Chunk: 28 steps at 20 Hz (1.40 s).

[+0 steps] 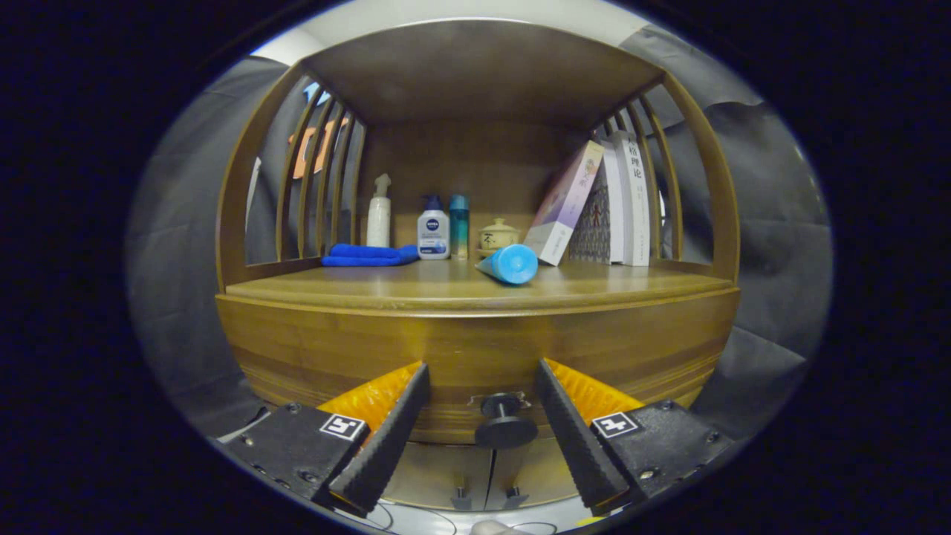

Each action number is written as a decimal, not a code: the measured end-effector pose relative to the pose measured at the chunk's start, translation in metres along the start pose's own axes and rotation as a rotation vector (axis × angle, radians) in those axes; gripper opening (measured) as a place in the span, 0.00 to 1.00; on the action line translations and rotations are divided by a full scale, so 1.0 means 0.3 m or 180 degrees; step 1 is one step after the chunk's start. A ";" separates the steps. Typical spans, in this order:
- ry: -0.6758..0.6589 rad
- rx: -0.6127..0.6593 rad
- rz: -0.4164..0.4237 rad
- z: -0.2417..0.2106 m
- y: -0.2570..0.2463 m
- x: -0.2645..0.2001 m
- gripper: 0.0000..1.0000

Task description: Pull open the drawer, take out the items inside it, and place them on the countertop above the cabinet.

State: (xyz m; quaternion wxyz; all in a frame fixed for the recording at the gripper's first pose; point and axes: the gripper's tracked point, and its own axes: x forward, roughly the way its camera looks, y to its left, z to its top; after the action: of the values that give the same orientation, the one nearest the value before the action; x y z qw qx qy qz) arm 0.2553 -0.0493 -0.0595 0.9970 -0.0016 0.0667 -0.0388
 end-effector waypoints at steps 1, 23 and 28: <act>-0.0032 -0.0027 -0.0005 0.004 -0.004 0.004 0.96; -0.0273 0.0120 0.0187 0.204 -0.023 -0.877 0.97; -0.0332 0.0356 0.0157 0.196 -0.068 -0.919 0.97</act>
State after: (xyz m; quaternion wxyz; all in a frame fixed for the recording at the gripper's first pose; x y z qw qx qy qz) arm -0.0109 -0.0483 0.0355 0.9983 0.0537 0.0125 -0.0177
